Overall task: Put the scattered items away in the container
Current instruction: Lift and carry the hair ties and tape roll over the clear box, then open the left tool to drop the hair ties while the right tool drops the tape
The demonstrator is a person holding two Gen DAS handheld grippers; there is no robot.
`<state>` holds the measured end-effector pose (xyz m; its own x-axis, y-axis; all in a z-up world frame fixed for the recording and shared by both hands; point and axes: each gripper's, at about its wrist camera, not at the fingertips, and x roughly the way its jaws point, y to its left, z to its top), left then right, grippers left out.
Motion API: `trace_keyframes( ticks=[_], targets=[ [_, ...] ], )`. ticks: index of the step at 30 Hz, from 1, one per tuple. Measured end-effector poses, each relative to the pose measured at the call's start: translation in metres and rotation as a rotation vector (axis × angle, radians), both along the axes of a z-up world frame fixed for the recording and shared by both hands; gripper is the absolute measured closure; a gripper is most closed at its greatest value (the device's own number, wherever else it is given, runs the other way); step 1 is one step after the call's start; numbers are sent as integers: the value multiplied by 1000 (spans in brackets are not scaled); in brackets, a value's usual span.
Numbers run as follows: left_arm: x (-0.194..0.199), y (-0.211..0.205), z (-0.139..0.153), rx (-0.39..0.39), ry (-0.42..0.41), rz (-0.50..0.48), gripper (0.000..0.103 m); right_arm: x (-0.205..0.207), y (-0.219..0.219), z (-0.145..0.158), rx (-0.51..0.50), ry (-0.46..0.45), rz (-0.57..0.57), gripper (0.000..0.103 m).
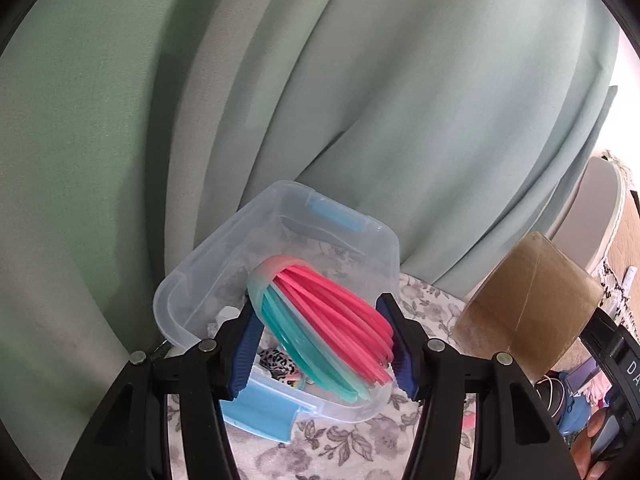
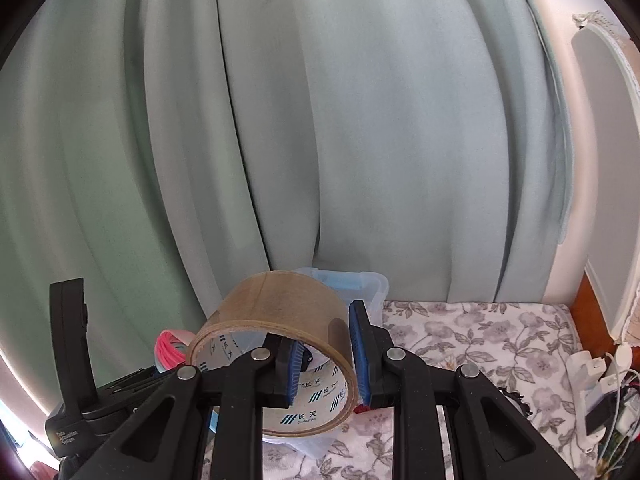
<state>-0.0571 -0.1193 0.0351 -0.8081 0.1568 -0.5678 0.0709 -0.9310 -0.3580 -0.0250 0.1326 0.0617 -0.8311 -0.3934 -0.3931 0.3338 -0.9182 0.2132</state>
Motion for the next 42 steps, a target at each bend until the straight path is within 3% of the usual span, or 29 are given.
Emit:
trace_keyframes(
  ticks=[9, 19, 33, 42],
  targets=[
    [-3, -27, -11, 17, -30, 61, 44, -21, -33, -16, 29, -57, 67, 79],
    [-13, -29, -24, 17, -67, 62, 44, -45, -46, -35, 63, -141, 55, 79],
    [-35, -20, -31, -6, -84, 52, 45, -70, -57, -44, 92, -180, 69, 79],
    [-39, -23, -37, -6, -118, 45, 45, -78, -65, -57, 135, -222, 103, 71]
  ],
)
